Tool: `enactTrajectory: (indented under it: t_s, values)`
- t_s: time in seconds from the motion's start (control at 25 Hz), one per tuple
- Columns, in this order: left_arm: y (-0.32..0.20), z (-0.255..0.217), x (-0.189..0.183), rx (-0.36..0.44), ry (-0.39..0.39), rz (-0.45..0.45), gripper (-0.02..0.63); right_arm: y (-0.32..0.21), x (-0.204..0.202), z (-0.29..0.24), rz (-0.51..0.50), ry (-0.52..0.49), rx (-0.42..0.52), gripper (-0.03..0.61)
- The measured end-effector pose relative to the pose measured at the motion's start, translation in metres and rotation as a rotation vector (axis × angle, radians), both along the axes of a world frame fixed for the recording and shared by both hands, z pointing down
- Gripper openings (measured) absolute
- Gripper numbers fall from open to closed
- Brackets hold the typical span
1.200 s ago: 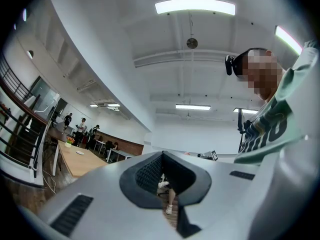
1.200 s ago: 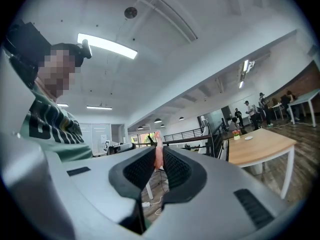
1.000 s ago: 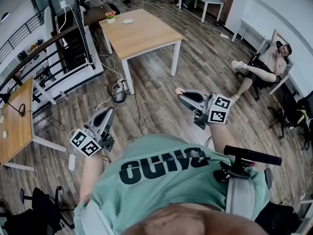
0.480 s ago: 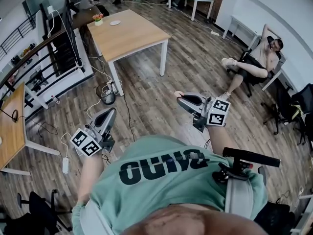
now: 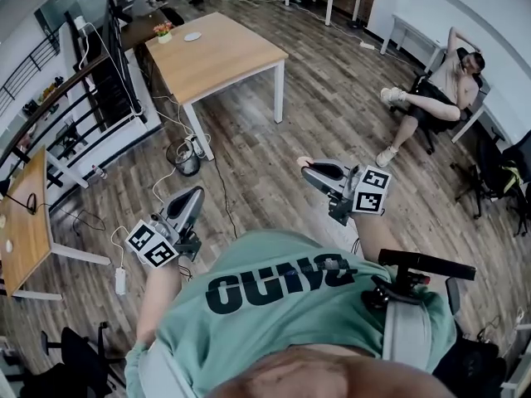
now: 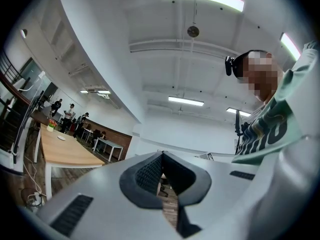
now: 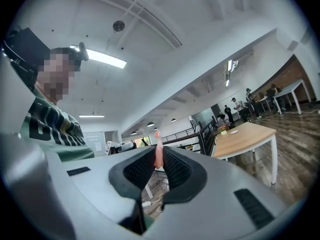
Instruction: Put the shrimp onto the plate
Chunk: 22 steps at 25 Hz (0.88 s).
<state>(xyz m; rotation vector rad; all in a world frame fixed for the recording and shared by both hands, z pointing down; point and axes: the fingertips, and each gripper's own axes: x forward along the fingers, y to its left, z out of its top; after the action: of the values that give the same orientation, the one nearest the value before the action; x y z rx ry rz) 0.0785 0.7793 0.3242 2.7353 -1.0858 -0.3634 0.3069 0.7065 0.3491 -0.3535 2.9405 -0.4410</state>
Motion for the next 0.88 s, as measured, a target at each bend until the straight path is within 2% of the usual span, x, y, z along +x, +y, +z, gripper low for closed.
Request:
enactTrajectory:
  t_s: [0.24, 0.4, 0.68, 0.88]
  values:
    - [-0.024, 0.01, -0.028, -0.014, 0.032, 0.035, -0.006, -0.017, -0.03, 0.002, 0.021, 0.025, -0.008, 0.049]
    - [-0.05, 0.011, -0.061, -0.009, 0.045, 0.079, -0.006, -0.034, -0.066, -0.004, 0.049, 0.045, 0.008, 0.049]
    - [-0.097, -0.018, -0.166, 0.055, 0.039, 0.117, -0.005, -0.07, -0.164, -0.033, 0.089, 0.043, 0.065, 0.049]
    - [-0.125, -0.015, -0.236, 0.051, 0.047, 0.119, -0.006, -0.092, -0.237, -0.034, 0.081, 0.063, 0.065, 0.049]
